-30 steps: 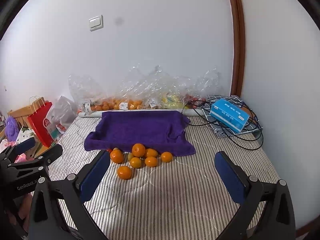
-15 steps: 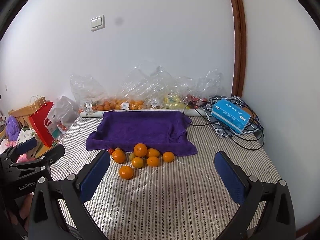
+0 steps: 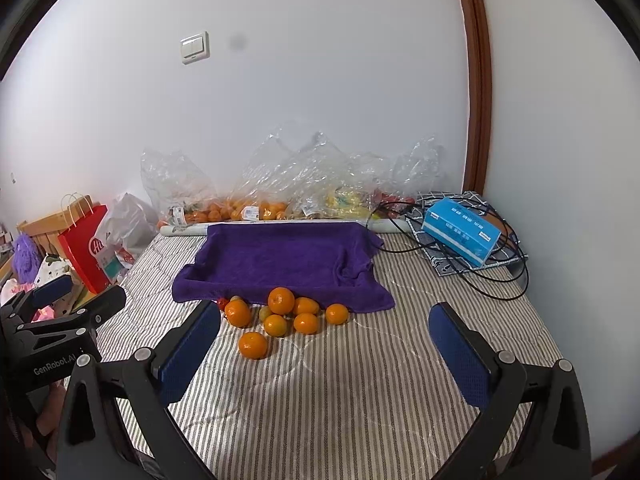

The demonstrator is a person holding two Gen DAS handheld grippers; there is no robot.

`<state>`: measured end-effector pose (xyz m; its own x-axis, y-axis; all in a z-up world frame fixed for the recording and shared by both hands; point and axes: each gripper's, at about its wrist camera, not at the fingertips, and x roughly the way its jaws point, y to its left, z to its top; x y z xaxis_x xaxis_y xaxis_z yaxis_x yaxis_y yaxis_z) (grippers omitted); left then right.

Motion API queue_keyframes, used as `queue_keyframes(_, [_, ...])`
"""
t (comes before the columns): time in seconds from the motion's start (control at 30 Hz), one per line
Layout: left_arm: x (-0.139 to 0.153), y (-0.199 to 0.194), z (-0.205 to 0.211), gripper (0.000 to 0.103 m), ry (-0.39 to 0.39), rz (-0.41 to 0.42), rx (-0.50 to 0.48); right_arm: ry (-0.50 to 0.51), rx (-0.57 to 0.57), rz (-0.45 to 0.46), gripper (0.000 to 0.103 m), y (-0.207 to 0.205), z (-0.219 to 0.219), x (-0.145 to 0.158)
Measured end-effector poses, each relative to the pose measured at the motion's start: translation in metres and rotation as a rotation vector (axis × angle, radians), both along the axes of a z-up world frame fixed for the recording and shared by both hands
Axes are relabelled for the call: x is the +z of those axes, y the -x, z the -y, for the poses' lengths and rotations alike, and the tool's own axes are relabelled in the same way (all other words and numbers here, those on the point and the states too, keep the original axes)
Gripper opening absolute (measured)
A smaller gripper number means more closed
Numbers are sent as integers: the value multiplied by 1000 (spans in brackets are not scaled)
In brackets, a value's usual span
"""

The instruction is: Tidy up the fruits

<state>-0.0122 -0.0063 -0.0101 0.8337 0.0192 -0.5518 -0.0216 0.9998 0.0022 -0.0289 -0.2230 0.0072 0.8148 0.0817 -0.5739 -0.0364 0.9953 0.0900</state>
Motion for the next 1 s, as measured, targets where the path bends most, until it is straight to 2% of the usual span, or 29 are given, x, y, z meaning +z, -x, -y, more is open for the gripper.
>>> queue_keyframes(0.77, [1, 0, 1, 103, 2, 2, 1, 3, 10, -4, 102, 1, -5, -1])
queue_keyframes(1.0, [3, -6, 0, 103, -2, 1, 2, -27, 35, -18, 102, -5, -4, -1])
